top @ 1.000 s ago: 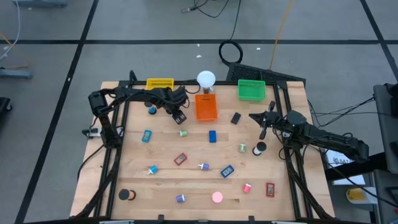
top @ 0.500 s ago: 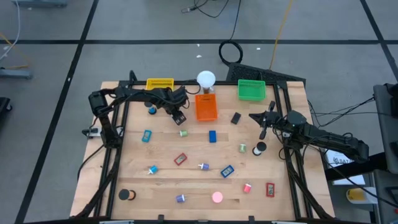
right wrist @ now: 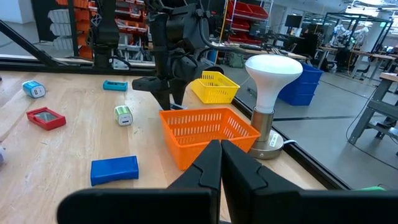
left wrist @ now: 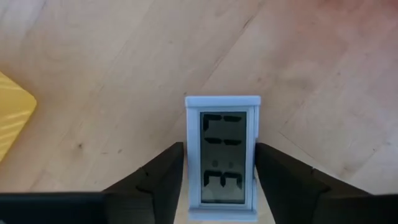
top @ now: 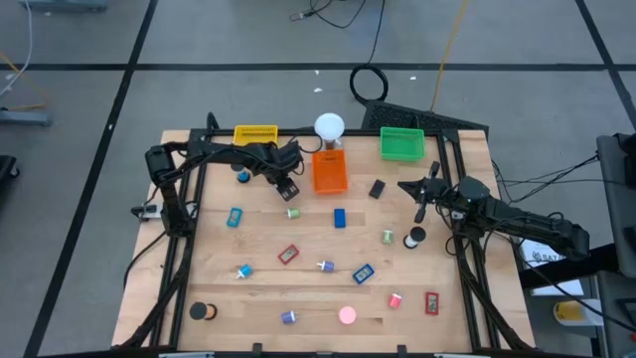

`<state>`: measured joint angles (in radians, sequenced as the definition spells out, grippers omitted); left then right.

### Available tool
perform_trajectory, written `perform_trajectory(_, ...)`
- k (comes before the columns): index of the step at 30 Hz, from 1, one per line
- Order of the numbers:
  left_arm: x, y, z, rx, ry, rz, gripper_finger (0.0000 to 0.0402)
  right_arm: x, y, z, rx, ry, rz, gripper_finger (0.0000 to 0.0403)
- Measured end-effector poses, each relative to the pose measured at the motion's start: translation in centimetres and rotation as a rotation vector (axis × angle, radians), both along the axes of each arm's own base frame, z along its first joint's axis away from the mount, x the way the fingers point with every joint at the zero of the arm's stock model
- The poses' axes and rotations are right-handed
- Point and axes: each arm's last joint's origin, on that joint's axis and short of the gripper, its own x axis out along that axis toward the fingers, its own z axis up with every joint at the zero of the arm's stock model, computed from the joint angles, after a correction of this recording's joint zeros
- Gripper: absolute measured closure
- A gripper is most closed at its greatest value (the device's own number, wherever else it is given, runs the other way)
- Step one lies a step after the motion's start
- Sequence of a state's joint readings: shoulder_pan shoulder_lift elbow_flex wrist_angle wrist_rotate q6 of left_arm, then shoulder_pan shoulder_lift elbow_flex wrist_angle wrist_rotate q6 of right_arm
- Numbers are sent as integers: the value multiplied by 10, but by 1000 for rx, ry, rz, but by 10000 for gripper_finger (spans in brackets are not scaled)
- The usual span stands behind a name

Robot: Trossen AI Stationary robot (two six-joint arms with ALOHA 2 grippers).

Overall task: Pick & Place Office items
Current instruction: Put the white digital clock into the yellow bin

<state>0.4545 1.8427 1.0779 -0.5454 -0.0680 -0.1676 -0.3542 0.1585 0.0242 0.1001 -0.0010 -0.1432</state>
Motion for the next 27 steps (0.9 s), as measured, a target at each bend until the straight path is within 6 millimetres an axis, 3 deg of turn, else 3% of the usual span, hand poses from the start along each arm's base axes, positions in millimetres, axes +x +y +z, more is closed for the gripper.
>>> perform_trajectory(3,0,0,0,-2,-3,10,199,0,0,0,0,0,0,403)
perform_trajectory(8,-2,2,0,-14,5,6,252,0,0,0,0,0,0,403)
perform_trajectory(11,-2,4,8,-17,16,-12,258,0,0,0,0,0,0,403)
perform_trajectory(13,-1,7,23,-5,9,-19,267,0,0,0,0,0,0,403)
perform_trajectory(16,-2,14,64,57,-34,-12,267,0,0,0,0,0,0,403)
perform_trajectory(22,-34,33,133,169,-92,102,260,0,0,0,1,1,0,403)
perform_trajectory(24,-48,41,148,202,-122,155,259,0,0,0,1,2,0,403)
perform_trajectory(27,-71,54,149,198,-109,235,258,0,0,0,1,2,0,403)
